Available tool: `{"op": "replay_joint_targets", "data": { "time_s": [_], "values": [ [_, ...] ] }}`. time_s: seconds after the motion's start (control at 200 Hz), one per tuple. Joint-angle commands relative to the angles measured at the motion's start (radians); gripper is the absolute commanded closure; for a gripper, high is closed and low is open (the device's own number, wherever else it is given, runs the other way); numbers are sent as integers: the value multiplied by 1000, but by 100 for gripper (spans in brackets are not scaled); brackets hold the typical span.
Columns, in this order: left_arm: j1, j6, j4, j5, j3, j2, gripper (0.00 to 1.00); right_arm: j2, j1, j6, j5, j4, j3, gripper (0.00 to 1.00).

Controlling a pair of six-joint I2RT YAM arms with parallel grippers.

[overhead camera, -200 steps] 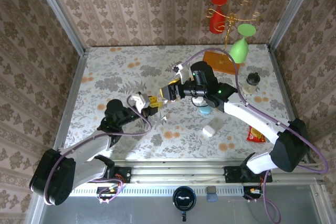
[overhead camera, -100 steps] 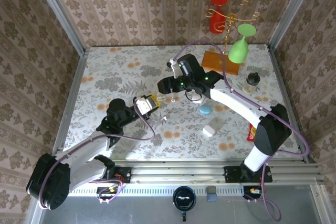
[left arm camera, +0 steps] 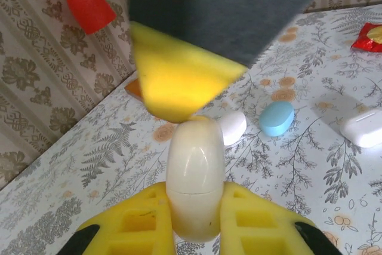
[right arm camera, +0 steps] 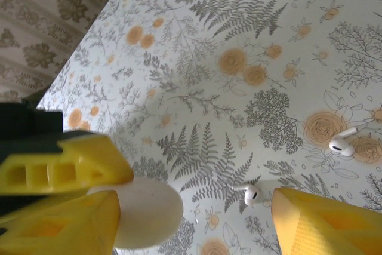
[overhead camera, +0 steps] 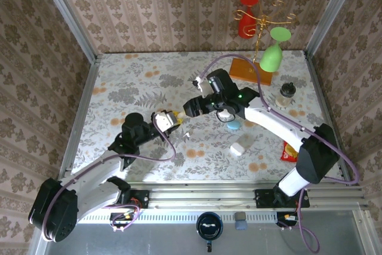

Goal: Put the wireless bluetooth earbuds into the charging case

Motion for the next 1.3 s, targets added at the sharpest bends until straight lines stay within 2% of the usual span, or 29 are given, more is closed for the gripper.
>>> {"op": "replay_joint_targets", "data": {
  "time_s": [0.0, 0.14, 0.245, 0.325, 0.545, 0.745, 0.9, 1.115, 1.175, 1.23, 1.295],
  "values": [
    [3, -23, -7, 4, 46, -48, 96, -87, 4, -100, -1, -4, -45, 31],
    [4, -10, -107, 38, 43, -117, 96, -156, 3, -238, -21, 24, -91, 29],
    [4, 7, -233, 98, 78, -167, 95, -244, 13, -495, -131, 61, -157, 30],
    [2, 10, -349, 159, 123, -193, 95, -281, 15, -656, -170, 68, -191, 33],
    [1, -20, -443, 298, 181, -186, 95, -240, 43, -896, -206, -53, -118, 38],
    [1, -44, -405, 322, 187, -173, 95, -196, 71, -927, -204, -27, -88, 45],
    [1, -55, -373, 319, 179, -166, 95, -183, 78, -919, -228, -7, -86, 60],
    [0, -71, -316, 320, 167, -139, 95, -185, 77, -912, -244, -5, -98, 85],
    [0, -74, -308, 321, 165, -137, 92, -190, 76, -910, -243, 1, -107, 91],
    [1, -79, -293, 312, 156, -140, 81, -193, 76, -900, -236, 4, -113, 93],
    [1, -85, -267, 296, 141, -144, 72, -196, 74, -887, -221, 7, -121, 93]
  ]
}}
